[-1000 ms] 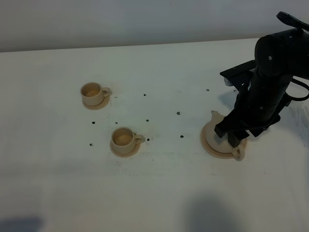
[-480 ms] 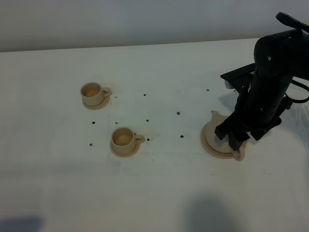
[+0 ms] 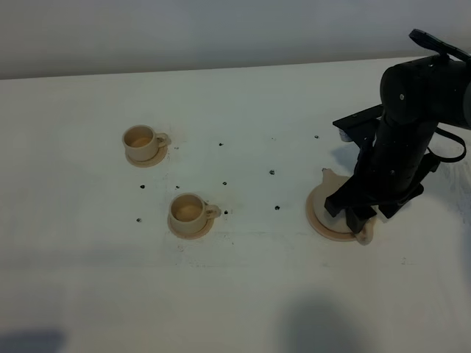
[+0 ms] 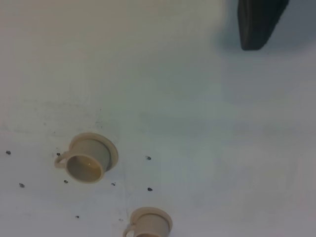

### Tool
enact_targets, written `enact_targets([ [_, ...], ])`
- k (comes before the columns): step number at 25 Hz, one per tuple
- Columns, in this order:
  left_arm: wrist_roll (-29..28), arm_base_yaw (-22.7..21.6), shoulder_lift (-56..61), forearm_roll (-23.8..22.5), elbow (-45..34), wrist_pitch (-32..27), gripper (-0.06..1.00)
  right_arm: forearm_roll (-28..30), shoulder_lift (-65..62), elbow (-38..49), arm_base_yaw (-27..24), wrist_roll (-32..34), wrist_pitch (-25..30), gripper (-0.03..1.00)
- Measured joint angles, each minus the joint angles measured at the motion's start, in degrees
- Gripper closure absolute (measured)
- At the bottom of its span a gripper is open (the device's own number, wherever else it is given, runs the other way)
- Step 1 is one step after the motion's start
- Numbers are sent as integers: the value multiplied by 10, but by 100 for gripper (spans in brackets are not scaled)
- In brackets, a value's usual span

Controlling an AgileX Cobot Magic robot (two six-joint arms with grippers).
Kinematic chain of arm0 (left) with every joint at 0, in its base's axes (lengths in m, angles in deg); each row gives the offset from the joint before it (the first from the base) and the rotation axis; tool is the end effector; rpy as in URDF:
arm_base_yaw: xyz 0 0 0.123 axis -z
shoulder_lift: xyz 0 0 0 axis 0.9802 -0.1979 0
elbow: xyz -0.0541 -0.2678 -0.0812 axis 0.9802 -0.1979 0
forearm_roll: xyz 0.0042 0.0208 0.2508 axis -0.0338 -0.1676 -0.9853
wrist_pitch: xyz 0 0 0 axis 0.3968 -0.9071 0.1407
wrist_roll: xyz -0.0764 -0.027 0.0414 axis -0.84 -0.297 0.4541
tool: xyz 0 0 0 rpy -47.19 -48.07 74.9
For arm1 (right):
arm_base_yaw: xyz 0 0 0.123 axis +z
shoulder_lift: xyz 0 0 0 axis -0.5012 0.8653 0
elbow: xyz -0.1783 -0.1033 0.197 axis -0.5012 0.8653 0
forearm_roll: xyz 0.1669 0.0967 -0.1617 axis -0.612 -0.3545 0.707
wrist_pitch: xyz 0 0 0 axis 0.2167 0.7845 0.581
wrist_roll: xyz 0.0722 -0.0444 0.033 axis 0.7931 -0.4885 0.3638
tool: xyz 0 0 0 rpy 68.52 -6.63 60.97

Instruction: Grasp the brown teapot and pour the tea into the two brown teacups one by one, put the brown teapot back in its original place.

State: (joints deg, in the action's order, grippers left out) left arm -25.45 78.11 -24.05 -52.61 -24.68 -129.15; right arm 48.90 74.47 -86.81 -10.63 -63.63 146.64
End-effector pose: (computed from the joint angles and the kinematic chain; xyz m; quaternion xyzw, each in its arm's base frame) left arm -0.0009 -0.0038 0.2650 -0.0118 0.8630 -0.0270 0.5043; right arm 0.3308 0.1260 0.1671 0.1841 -0.9815 -0.0441 0.0270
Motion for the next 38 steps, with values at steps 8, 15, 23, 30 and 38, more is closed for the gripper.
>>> enact_targets([
  [8,0,0,0,0,0,0,40,0,2,0,0,-7,-3,58],
  [15,0,0,0,0,0,0,40,-4,2,0,1,-40,2,86],
  [23,0,0,0,0,0,0,40,-4,0,0,1,-50,5,86],
  [30,0,0,0,0,0,0,40,12,-25,0,1,-52,23,86],
  [38,0,0,0,0,0,0,40,22,-42,0,7,-52,24,86],
])
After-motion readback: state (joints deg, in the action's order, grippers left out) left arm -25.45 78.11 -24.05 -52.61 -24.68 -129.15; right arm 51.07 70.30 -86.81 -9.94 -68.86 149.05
